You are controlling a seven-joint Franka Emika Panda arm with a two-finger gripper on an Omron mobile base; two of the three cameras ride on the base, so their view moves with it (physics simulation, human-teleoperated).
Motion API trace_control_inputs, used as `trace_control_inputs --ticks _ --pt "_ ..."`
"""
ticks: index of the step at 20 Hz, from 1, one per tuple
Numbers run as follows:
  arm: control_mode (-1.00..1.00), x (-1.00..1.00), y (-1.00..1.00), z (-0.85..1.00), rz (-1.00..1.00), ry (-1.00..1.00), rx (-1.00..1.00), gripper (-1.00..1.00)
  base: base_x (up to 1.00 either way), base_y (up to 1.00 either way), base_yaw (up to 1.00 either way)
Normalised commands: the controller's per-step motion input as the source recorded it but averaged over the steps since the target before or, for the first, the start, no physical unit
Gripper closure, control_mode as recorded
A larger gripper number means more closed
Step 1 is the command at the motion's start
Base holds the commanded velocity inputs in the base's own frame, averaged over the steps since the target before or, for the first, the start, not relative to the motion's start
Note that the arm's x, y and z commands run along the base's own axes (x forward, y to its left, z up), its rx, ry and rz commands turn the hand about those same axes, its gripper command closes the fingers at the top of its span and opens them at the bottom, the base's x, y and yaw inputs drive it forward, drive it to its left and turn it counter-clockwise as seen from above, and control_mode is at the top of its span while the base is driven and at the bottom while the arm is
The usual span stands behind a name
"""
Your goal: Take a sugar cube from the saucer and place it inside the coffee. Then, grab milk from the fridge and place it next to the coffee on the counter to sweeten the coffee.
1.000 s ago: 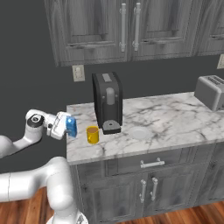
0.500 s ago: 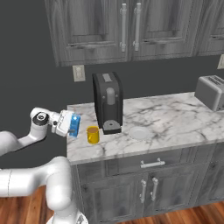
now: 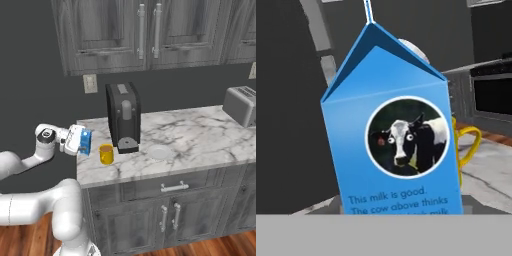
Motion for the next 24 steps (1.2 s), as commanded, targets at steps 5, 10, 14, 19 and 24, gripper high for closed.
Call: trace_control_inputs --ticks 5,10,14,19,24 --pt "-1.00 0.00 -0.05 -0.11 0.00 -0.14 -0.11 1.00 0.00 0.00 0.00" --pt "-1.00 0.03 0.02 -0.47 0.00 -0.01 -0.13 1.00 0.00 0.00 0.00" --pt "-1.00 0.05 0.12 -0.39 0.00 0.02 -0.07 -1.00 0.00 0.00 0.00" --pt "-1.00 0.00 0.00 -0.15 0.00 0.00 -0.01 -1.00 0.00 0.00 0.00" --pt "-1.00 0.00 0.00 -0.03 0.00 -0.02 0.00 -1.00 0.00 0.00 0.00"
